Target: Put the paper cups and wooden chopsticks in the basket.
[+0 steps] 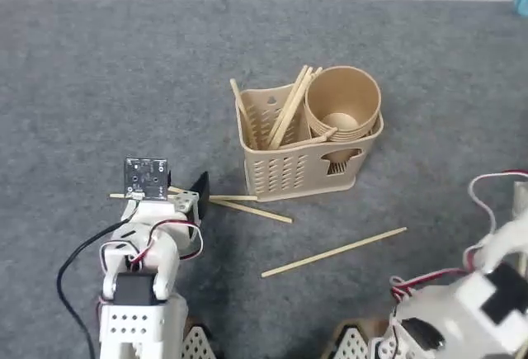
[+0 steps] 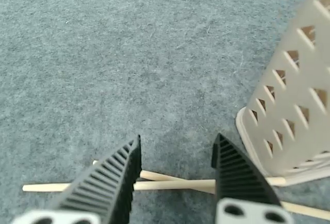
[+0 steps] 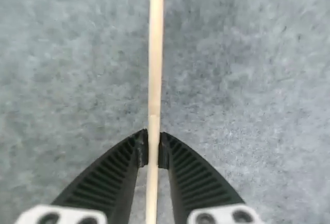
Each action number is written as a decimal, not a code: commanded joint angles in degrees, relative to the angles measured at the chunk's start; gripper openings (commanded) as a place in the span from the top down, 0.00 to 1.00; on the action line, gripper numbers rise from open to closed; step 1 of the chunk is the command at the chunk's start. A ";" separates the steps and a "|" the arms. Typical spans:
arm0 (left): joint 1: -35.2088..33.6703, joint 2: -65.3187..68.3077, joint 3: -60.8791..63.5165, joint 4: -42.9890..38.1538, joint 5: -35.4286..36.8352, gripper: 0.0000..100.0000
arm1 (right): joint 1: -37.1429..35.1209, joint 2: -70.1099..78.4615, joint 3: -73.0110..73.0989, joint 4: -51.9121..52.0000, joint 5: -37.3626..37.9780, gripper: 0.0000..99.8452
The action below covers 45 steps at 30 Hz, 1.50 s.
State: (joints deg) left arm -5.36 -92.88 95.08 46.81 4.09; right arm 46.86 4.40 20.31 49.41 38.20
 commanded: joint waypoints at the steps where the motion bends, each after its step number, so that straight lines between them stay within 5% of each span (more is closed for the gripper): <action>1: 0.44 -0.88 0.13 0.00 -0.62 0.79 | 3.30 2.86 -5.89 -0.40 0.35 0.83; 14: 0.53 -0.88 0.13 -0.09 -0.62 0.79 | 13.49 -0.92 -7.47 15.34 0.35 0.85; 19: 0.53 -0.88 0.13 -0.09 -0.62 0.79 | 18.77 -0.13 -7.30 15.78 0.70 0.97; 45: 0.53 -0.88 0.13 0.00 -0.62 0.79 | 24.40 9.98 -8.35 8.13 0.79 0.94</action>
State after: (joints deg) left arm -5.27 -92.88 95.60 46.81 4.09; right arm 71.21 15.30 14.95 58.20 38.11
